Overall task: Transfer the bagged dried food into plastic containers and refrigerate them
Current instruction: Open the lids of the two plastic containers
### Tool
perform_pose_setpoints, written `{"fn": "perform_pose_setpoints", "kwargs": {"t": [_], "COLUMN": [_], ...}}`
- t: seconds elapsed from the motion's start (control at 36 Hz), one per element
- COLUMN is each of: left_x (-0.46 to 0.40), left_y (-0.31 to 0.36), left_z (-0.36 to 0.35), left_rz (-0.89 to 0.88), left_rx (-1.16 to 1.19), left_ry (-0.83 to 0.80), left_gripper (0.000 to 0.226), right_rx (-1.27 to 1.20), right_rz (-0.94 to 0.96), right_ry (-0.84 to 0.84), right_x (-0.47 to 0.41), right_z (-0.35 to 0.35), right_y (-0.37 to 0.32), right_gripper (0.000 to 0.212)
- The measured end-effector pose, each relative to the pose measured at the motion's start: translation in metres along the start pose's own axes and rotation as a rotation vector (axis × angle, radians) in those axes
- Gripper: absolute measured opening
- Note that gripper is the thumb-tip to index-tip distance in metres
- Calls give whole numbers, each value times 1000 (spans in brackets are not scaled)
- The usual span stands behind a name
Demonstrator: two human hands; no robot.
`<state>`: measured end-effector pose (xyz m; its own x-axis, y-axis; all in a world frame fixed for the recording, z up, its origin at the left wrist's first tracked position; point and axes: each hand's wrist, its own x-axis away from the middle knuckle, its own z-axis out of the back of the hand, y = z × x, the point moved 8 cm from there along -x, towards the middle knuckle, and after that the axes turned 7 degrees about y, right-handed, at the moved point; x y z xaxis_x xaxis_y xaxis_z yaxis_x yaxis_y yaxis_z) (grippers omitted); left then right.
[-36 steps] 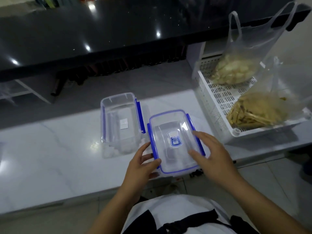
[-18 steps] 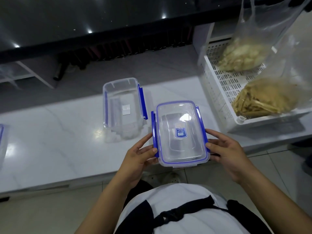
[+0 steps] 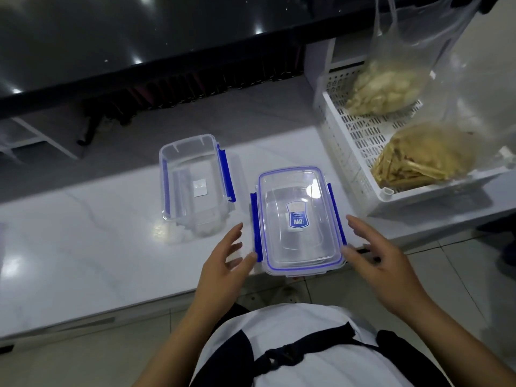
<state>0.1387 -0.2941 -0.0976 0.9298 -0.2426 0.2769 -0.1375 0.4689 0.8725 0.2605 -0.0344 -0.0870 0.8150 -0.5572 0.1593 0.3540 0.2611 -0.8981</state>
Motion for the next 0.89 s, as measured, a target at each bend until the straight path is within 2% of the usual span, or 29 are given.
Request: {"fn": "perform_pose_setpoints", "kwargs": {"t": [0.08, 0.19, 0.33, 0.44, 0.58, 0.72, 0.89], "left_x": [9, 9, -14, -31, -42, -41, -18], "left_y": [18, 24, 31, 44, 79, 88, 70], "left_z": [-10, -34, -48, -48, -40, 8, 95], "left_rz": [-176, -305, -285, -298, -371, -345, -273], "left_rx": [-172, -374, -312, -412, -454, -461, -395], "left_ry": [-129, -237, -211, -163, -114, -61, 90], "left_gripper": [76, 101, 97, 101, 95, 100, 98], "right_rx": [339, 539, 556, 519, 516, 493, 455], "right_rz": [194, 240, 215, 205, 248, 382, 480], "right_ry": [-176, -270, -249, -232, -159, -171, -301], "right_x": [6, 2, -17, -41, -57, -57, -42], "right_z": [-13, -32, -40, -36, -27, -46, -115], "right_y": [-5, 0, -15, -28, -52, -96, -143], "right_gripper": [87, 96, 95, 98, 100, 96, 91]}}
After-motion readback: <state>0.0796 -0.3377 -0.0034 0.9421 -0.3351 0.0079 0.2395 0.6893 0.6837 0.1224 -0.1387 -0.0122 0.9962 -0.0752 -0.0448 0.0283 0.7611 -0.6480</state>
